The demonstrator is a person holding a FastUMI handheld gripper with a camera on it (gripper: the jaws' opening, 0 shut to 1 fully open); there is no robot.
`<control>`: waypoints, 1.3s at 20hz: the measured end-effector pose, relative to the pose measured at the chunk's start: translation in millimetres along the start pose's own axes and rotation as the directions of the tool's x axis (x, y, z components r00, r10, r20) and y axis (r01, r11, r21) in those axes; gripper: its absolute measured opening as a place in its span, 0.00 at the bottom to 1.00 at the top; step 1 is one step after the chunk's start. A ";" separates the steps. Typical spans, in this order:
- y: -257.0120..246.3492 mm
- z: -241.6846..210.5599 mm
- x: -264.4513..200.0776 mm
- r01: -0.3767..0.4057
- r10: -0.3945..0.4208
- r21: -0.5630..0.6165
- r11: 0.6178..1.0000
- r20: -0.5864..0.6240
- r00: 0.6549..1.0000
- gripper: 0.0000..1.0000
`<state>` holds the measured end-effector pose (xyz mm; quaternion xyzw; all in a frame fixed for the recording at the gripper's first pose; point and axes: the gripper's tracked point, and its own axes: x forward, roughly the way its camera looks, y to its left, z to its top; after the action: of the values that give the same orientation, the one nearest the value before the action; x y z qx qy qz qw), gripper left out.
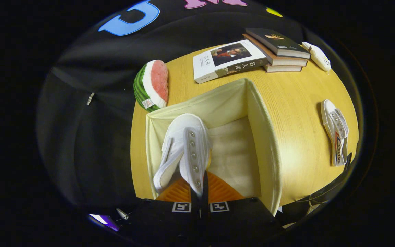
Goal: Open the storage box then place both shoes into the box .Put the left shoe in first, then the right shoe, with the right side of both shoes facing outward in a uniform manner.
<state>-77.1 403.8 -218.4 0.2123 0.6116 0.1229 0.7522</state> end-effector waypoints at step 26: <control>-152.7 66.2 -151.9 -0.073 0.118 -0.212 0.974 0.207 0.971 0.98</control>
<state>-57.8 190.8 -147.6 0.1760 0.4984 0.1969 0.8257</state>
